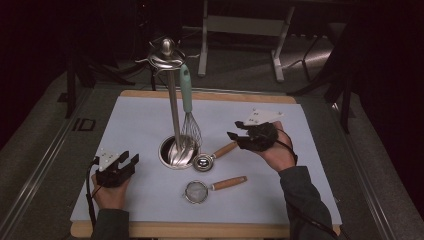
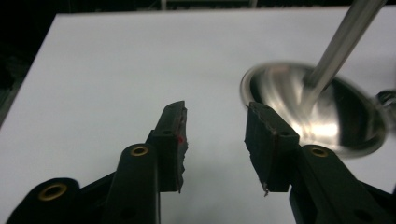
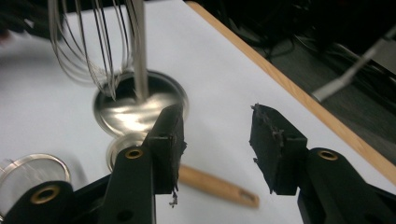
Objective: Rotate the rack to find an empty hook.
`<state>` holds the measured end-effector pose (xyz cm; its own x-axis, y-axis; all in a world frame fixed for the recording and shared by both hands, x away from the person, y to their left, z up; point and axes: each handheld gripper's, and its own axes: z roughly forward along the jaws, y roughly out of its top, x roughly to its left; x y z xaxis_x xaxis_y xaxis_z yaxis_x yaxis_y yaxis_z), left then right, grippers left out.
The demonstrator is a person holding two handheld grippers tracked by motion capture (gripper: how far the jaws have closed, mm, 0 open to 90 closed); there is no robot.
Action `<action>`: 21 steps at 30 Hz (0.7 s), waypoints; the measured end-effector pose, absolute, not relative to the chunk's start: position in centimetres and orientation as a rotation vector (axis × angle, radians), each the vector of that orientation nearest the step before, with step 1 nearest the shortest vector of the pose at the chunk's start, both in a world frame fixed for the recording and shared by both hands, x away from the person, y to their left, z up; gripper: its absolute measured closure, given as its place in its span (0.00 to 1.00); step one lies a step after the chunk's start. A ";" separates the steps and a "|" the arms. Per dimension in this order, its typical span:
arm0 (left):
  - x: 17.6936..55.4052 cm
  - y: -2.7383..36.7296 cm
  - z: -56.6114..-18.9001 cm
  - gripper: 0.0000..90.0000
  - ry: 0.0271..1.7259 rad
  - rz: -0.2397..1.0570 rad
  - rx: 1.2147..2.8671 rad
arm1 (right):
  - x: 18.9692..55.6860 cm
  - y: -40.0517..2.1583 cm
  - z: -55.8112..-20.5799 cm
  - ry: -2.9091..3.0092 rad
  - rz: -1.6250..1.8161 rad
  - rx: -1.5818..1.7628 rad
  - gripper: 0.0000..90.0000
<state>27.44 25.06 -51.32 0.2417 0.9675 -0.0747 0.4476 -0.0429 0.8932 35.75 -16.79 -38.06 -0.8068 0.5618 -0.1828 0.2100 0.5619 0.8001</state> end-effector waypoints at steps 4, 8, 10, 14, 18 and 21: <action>27.5 24.9 -50.0 0.72 1.332 0.739 1.584 | 35.2 -17.6 -39.2 2.374 1.142 0.669 0.59; 27.5 24.5 -48.8 0.77 1.297 0.726 1.587 | 34.8 -18.0 -39.9 2.372 1.119 0.678 0.59; 27.4 24.1 -47.8 0.79 1.272 0.754 1.585 | 34.3 -18.3 -40.7 2.375 1.096 0.693 0.58; 27.2 23.8 -46.4 0.85 1.225 0.763 1.538 | 33.8 -18.9 -42.1 2.369 1.072 0.729 0.57; 26.7 23.5 -44.9 0.90 1.164 0.791 1.505 | 33.6 -19.7 -43.9 2.377 1.062 0.797 0.57; 26.4 23.3 -43.6 0.96 1.109 0.816 1.479 | 33.6 -20.4 -45.1 2.381 1.067 0.848 0.57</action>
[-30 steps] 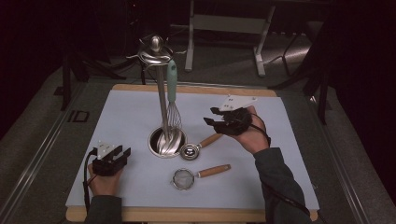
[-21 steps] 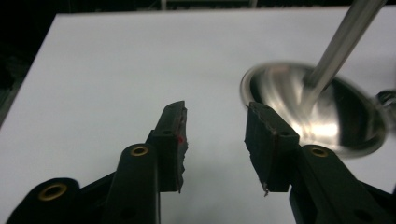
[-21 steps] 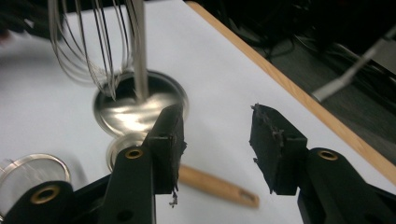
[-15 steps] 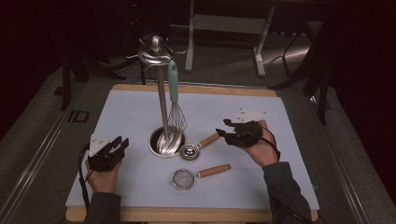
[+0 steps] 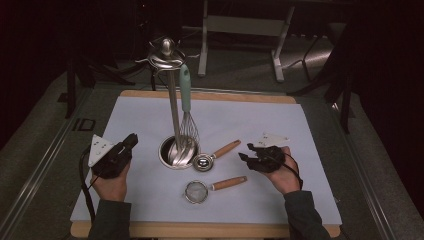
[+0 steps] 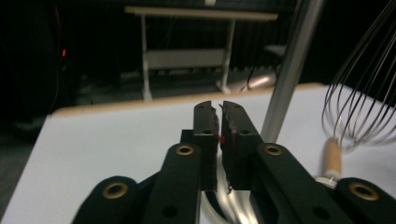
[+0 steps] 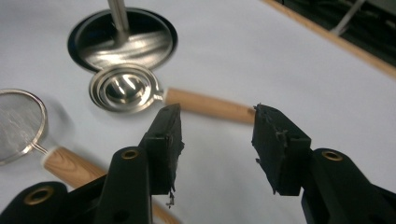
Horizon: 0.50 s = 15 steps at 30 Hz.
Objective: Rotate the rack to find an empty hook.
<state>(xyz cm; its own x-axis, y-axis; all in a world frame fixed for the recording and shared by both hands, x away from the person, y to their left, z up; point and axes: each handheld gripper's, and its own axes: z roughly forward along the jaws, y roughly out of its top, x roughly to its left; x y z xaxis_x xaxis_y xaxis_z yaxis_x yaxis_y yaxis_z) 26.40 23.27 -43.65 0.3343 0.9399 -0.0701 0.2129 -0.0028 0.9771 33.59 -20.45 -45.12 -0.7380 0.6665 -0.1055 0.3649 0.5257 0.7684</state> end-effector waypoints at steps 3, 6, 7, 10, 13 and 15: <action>26.2 23.2 -42.5 1.00 1.070 0.828 1.453 | 33.6 -21.1 -46.0 2.371 1.078 0.911 0.57; 26.2 23.0 -41.5 1.00 1.039 0.833 1.431 | 33.6 -21.7 -46.6 2.361 1.091 0.945 0.57; 26.2 22.9 -41.1 1.00 1.027 0.831 1.432 | 33.5 -21.8 -46.8 2.362 1.086 0.953 0.57; 26.5 22.7 -40.2 1.00 1.003 0.837 1.428 | 33.5 -22.0 -47.3 2.356 1.050 0.973 0.57; 26.5 22.5 -39.3 1.00 0.982 0.840 1.409 | 33.5 -22.2 -47.8 2.359 1.048 0.996 0.57; 26.5 22.4 -38.7 1.00 0.967 0.839 1.391 | 33.6 -22.4 -48.0 2.357 1.026 1.005 0.57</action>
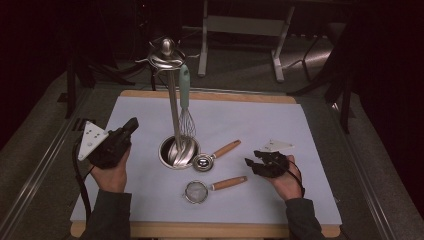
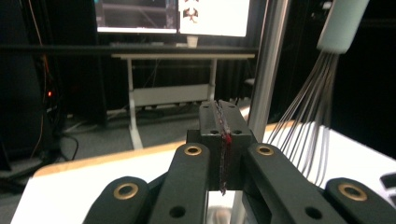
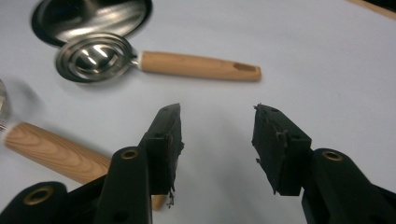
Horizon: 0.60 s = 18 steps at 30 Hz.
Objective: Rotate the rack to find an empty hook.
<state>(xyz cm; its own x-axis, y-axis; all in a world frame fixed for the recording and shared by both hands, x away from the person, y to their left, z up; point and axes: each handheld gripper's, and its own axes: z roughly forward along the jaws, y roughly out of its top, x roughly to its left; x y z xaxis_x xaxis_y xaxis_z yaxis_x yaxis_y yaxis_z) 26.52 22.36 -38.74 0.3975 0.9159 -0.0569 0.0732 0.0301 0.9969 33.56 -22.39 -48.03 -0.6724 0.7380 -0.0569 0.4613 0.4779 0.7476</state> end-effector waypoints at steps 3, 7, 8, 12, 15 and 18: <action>26.5 22.2 -37.9 1.00 0.947 0.840 1.367 | 33.5 -22.7 -48.3 2.352 1.031 1.032 0.57; 26.5 21.9 -36.9 1.00 0.923 0.840 1.337 | 33.5 -23.2 -48.6 2.342 1.040 1.063 0.57; 26.5 21.9 -36.9 1.00 0.923 0.840 1.337 | 33.6 -23.2 -48.7 2.340 1.039 1.062 0.57; 26.8 21.2 -35.6 1.00 0.880 0.844 1.311 | 33.6 -23.8 -49.0 2.335 1.038 1.089 0.57; 26.9 20.8 -35.0 1.00 0.856 0.846 1.290 | 33.5 -24.2 -49.0 2.321 1.043 1.113 0.57; 27.0 20.3 -34.4 0.99 0.834 0.845 1.272 | 33.5 -24.6 -48.9 2.309 1.049 1.130 0.57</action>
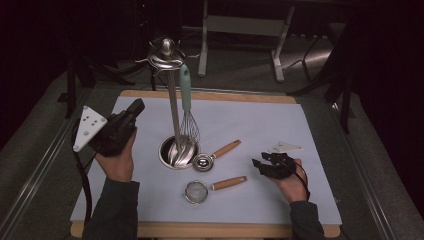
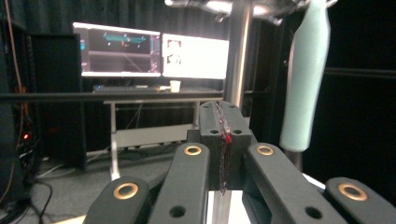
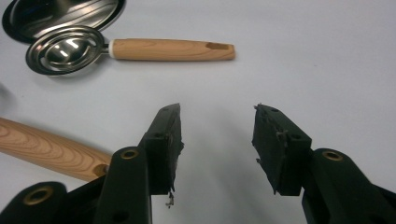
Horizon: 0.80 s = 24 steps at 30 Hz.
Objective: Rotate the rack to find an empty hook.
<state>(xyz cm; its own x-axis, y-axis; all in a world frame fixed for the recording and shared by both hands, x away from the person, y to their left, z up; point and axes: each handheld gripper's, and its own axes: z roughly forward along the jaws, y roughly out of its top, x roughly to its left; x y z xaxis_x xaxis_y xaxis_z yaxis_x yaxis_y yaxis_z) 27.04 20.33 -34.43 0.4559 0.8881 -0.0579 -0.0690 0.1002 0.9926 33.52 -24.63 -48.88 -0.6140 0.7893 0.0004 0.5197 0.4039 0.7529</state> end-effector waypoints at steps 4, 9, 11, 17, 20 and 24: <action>27.3 19.9 -33.7 0.99 0.812 0.846 1.233 | 33.4 -25.3 -48.6 2.289 1.059 1.151 0.57; 27.5 19.5 -32.9 0.99 0.775 0.872 1.199 | 33.4 -25.8 -48.6 2.269 1.073 1.179 0.57; 27.5 19.3 -32.5 0.99 0.759 0.875 1.181 | 33.4 -25.9 -48.7 2.265 1.074 1.178 0.57; 27.4 18.7 -31.7 0.99 0.727 0.883 1.152 | 33.4 -26.1 -48.6 2.258 1.075 1.184 0.57; 27.5 18.6 -31.6 0.99 0.720 0.881 1.140 | 33.4 -26.2 -48.6 2.253 1.076 1.190 0.57; 27.4 18.0 -31.3 0.99 0.696 0.895 1.123 | 33.4 -26.5 -48.6 2.243 1.081 1.199 0.58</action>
<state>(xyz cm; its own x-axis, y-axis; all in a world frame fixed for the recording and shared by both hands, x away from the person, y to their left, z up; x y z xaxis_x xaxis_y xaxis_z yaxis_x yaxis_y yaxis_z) 27.42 18.01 -31.27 0.4829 0.8751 -0.0316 -0.2461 0.1702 0.9542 33.38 -26.48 -48.57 -0.5662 0.8238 0.0279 0.5349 0.3414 0.7729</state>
